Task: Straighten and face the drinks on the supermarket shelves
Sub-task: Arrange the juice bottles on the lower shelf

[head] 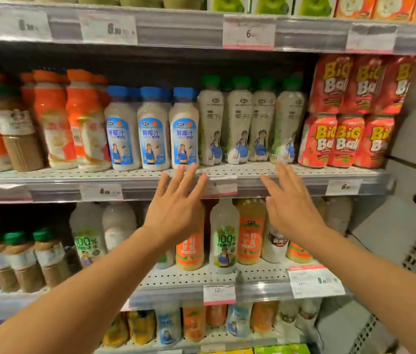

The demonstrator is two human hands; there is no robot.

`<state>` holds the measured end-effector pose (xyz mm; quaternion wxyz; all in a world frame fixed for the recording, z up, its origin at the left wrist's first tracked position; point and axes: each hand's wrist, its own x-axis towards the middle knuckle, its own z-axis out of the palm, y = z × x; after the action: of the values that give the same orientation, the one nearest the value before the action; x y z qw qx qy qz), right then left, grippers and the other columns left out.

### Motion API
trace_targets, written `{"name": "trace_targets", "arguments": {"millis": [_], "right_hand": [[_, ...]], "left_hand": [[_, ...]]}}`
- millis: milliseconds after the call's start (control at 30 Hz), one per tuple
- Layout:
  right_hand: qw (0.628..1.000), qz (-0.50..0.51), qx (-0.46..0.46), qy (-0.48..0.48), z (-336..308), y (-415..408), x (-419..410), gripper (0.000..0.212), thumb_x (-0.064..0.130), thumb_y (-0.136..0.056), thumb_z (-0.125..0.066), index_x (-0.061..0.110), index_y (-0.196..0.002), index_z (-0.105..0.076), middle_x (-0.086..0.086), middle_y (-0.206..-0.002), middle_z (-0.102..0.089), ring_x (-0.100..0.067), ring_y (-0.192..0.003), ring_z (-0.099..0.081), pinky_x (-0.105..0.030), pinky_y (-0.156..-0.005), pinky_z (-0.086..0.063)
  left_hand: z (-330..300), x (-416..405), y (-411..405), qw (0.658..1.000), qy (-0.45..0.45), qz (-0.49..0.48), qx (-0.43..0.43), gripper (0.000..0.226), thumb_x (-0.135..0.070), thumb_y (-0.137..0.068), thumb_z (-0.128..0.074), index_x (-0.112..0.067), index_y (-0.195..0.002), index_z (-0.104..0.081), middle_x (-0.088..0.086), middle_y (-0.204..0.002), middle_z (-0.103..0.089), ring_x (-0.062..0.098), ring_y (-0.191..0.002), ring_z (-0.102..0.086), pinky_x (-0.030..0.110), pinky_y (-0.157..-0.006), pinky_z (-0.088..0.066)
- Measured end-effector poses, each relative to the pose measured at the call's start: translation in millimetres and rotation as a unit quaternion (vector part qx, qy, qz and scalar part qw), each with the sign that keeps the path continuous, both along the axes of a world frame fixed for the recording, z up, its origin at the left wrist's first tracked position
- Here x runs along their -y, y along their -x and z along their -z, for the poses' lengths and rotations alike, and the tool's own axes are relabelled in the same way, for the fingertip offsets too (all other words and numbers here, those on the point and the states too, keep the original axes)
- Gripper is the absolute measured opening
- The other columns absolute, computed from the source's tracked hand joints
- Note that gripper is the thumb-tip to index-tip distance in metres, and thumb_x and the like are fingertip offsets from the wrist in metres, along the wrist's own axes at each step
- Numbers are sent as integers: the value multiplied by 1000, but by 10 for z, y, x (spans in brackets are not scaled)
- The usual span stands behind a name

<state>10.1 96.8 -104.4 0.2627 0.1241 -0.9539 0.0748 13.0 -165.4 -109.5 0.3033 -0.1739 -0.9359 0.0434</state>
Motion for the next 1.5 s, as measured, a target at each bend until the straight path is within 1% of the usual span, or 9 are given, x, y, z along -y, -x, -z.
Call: {"name": "trace_targets", "arguments": {"millis": [200,333,500,733,1067,1200,1267,1367,1500], "right_hand": [[999,16,33,5,202,2,-280,91,-8,-83,-49,33,-153,-8,9,-155,23,-9,-143,24,-40,-119,-14],[1000,4,26,-12,165,38,-436,95,-15,-75,-49,32,-152,-18,17,-153,13,-2,-142,11,-32,-113,-20],[991,-13,-19,-128,-1,108,-807,88,-11,-72,-54,28,-148,-34,-2,-161,-15,-27,-146,-18,-54,-113,-22],[989,-75,-90,-91,223,235,-1252,95,-24,-64,-54,18,-147,-38,-12,-159,-16,-32,-147,-11,-53,-116,-6],[974,-174,-144,-1,566,371,-1350,69,-24,-67,-48,-3,-133,-52,-23,-154,-23,-34,-143,-13,-59,-115,-9],[985,-157,-50,42,1139,181,-1596,53,-20,-68,-55,-1,-117,-64,-19,-145,-44,-36,-135,-39,-56,-111,-31],[986,-98,22,132,1245,192,-1664,49,-15,-75,-54,3,-120,-62,-12,-141,-48,-29,-132,-42,-39,-111,-33],[962,-3,18,274,1035,466,-1635,24,1,-83,-54,5,-106,-60,-5,-107,-53,-22,-101,-53,-17,-81,-35],[925,70,83,363,673,830,-1493,22,14,-77,-57,6,-60,-47,-8,-63,-48,-26,-65,-49,-31,-54,-35]], "left_hand": [[214,55,131,999,-28,21,-31,73,-32,-89,-46,-24,-154,-12,12,-161,-10,32,-148,-3,51,-116,6],[309,4,187,997,-35,20,-58,75,-27,-86,-50,-19,-153,-17,16,-159,-17,35,-147,-9,55,-116,3],[328,-60,181,996,-56,5,-68,74,-31,-83,-46,-16,-151,-22,17,-157,-21,37,-146,-12,58,-116,1],[359,-430,148,981,-156,-74,-90,75,-30,-72,-25,-11,-145,-28,19,-155,-23,39,-145,-9,59,-116,0],[369,-518,128,975,-169,-119,-82,82,-21,-66,-46,-13,-144,-24,15,-156,-18,36,-147,-3,55,-117,-1],[398,-651,143,970,-190,-131,-82,92,-8,-64,-52,-10,-148,-15,17,-160,-5,37,-147,6,56,-117,3],[526,-799,75,975,-178,-117,-68,98,-4,-64,-55,-11,-151,-7,15,-161,6,33,-147,13,55,-116,7],[917,-1082,-108,999,-40,-19,-12,97,-4,-64,-63,-13,-151,-20,16,-161,-1,33,-148,4,56,-117,-2],[1292,-1326,-229,993,23,6,118,79,-17,-73,-60,-15,-148,-34,11,-160,-17,28,-147,-4,49,-117,-9]]}}
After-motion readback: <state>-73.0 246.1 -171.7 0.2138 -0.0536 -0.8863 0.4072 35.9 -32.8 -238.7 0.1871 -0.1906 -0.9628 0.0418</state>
